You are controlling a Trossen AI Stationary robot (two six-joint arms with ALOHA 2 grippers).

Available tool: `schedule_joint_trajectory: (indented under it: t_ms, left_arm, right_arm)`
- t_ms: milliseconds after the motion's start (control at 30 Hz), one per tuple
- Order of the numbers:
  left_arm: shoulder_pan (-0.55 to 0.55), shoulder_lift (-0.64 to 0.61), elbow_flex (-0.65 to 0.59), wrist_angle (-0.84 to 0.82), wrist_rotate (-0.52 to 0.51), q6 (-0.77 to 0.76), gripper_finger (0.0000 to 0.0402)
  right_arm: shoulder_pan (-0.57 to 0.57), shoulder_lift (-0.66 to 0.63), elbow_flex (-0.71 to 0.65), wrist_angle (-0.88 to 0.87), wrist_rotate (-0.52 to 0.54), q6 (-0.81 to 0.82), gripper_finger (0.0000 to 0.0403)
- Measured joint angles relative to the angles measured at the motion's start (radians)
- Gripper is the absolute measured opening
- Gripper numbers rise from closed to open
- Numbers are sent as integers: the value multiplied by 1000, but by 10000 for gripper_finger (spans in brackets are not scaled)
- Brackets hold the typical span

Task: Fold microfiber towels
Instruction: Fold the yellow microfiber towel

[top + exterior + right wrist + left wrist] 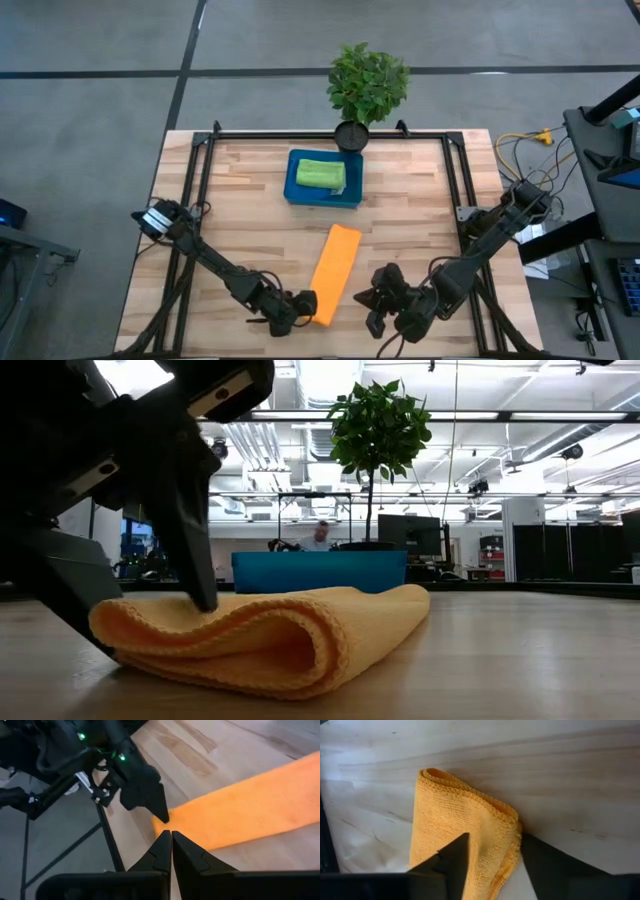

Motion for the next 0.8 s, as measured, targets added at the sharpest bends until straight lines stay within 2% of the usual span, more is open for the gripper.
schedule_joint_trajectory:
  t_ms: [133, 233, 300, 400, 567, 633, 733, 800]
  left_arm:
    - [-7, 38, -2, 2, -35, -10, 97]
    - [-13, 43, -3, 2, -51, -77, 32]
    - [-14, 36, -4, 9, -52, -143, 10]
    - [-17, 20, -6, 25, -78, -214, 12]
    - [-17, -4, -6, 64, -114, -241, 3]
    - [-17, -12, -5, 71, -120, -246, 3]
    - [-17, -27, -1, 69, -129, -299, 2]
    - [-17, -41, -2, 71, -128, -363, 1]
  right_arm:
    - [0, 1, 11, 1, 0, 11, 9]
    - [0, 1, 11, 0, -1, 33, 8]
    - [0, 9, 12, 6, -1, 26, 8]
    - [2, 47, 12, 63, -17, -48, 9]
    - [-6, 181, 39, 263, -195, -250, 9]
    - [-14, 248, 75, 254, -258, -292, 9]
    - [-19, 326, 134, 226, -265, -356, 10]
    - [-19, 360, 168, 229, -264, -458, 19]
